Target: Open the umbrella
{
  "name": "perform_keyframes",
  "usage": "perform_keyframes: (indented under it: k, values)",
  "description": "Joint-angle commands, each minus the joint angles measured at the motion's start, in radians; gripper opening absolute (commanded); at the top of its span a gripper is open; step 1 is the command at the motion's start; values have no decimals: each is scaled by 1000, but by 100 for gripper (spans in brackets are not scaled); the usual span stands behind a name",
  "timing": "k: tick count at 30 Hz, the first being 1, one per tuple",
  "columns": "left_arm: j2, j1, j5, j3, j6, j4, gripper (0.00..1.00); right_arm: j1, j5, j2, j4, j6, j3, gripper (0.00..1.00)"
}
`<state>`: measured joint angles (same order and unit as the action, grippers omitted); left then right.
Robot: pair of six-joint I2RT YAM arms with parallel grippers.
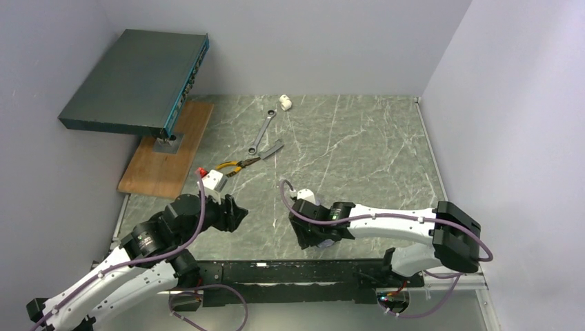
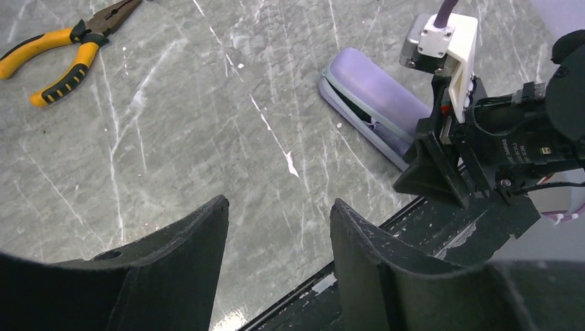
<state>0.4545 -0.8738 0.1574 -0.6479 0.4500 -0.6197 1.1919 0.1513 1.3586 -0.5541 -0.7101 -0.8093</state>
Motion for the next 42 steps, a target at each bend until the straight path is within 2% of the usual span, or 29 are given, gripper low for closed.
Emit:
perform_keyframes:
  k: [1, 4, 11, 13, 15, 17, 23, 29, 37, 42]
  values:
    - [-4, -42, 65, -22, 0, -23, 60, -26, 116, -53, -88, -44, 61, 49]
    - [3, -48, 69, -19, 2, -20, 60, -76, 139, -119, -148, -44, 75, 52]
    - [19, -49, 64, -16, 5, -17, 61, -74, -29, -305, -153, 84, -24, 88]
    - [18, -48, 66, -1, 18, -5, 61, -75, -26, -336, -166, 122, -70, 95]
    - [22, -49, 55, 26, 35, 22, 61, -77, 40, -339, -186, 148, -110, 100]
    - [30, -48, 26, 62, 58, 78, 60, -96, 103, -299, -196, 171, -133, 100]
    - [86, -49, -52, 144, 131, 230, 60, -193, 124, -112, -142, 243, -111, 100]
    - [120, -49, -83, 194, 159, 311, 59, -279, 40, -44, -65, 269, -78, 100]
    - [150, -49, -92, 217, 161, 363, 60, -266, -124, 10, 88, 241, 54, 100]
    - [185, -49, -94, 235, 145, 410, 59, -255, -133, -11, 132, 217, 109, 100]
